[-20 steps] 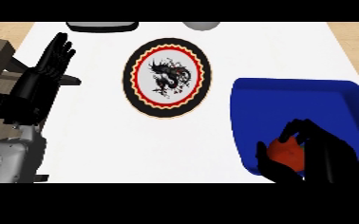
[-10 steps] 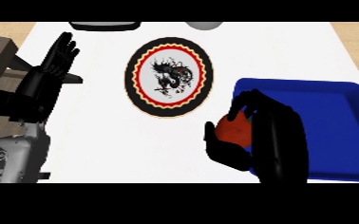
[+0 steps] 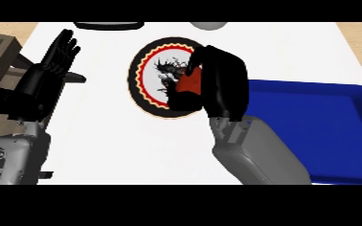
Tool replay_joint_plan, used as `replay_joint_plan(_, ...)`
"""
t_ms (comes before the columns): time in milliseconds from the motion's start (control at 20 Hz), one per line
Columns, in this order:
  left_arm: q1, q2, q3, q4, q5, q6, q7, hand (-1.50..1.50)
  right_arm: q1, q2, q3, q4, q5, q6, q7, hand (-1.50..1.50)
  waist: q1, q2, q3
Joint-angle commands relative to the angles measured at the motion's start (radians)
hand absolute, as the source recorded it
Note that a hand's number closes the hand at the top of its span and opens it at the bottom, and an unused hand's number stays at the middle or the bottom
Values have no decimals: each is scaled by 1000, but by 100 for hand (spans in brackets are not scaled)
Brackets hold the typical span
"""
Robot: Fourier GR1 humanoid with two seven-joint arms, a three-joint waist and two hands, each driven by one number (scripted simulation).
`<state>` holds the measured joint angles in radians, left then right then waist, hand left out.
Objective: Pick the bell pepper from the tray and place it in the plate
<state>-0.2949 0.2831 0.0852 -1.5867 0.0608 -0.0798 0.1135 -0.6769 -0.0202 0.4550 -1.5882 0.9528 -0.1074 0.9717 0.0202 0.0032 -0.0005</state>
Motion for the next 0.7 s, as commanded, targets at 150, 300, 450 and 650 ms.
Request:
replay_joint_plan(150,-46,-21,-19,-11,-23,17,23,0,-245,20,-11,441,-135,-220,-24,150,22,6,0)
replay_joint_plan(300,-16,-12,-3,34,-23,-3,-23,0,-288,20,15,597,-180,-310,-59,150,21,7,0)
replay_joint_plan(450,-25,-10,2,22,-9,-13,-13,0,-371,20,40,760,-229,-366,-83,150,38,11,0)
replay_joint_plan(650,-31,-20,-15,27,-13,-28,-41,0,-407,20,32,929,-311,-367,-201,150,48,15,0)
